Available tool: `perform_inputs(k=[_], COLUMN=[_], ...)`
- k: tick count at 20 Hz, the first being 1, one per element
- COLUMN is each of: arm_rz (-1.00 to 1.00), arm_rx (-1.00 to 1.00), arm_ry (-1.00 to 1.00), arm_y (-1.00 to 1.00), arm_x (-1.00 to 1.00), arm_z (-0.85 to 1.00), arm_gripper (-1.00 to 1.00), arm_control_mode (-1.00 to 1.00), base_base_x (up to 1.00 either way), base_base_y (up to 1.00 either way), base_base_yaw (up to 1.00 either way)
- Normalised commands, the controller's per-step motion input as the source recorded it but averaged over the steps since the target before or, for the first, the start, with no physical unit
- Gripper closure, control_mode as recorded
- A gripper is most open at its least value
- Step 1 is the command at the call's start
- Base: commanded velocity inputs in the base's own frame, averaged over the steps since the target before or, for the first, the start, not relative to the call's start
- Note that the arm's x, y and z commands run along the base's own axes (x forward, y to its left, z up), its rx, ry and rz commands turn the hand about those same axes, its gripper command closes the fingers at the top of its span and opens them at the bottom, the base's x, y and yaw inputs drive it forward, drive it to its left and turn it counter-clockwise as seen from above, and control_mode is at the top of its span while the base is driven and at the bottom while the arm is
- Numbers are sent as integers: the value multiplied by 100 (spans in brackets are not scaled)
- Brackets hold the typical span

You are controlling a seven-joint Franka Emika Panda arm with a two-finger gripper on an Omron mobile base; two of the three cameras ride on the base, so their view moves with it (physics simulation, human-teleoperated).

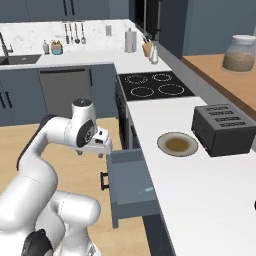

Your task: Pick the peeler from the drawer and place it on the counter.

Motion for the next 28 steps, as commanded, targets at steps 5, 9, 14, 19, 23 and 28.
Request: perform_inputs(k=[5,9,14,19,23,28], arm_rz=[1,3,2,0,1,2], arm_rx=[0,0,0,0,0,0], arm_ry=[8,0,0,0,0,2], arm_y=[0,-2,-41,-42,11,29], arm_x=[99,98,60,35,24,3], arm_z=[-16,-22,-89,-68,-33,-17], arm_gripper=[-100,-100,-100,-100,-100,-100], arm_control_mode=[-100,-100,-100,-100,-100,-100], base_base_x=[0,0,0,0,0,0], base_base_y=[0,0,0,0,0,0], base_base_yaw=[0,0,0,0,0,0])
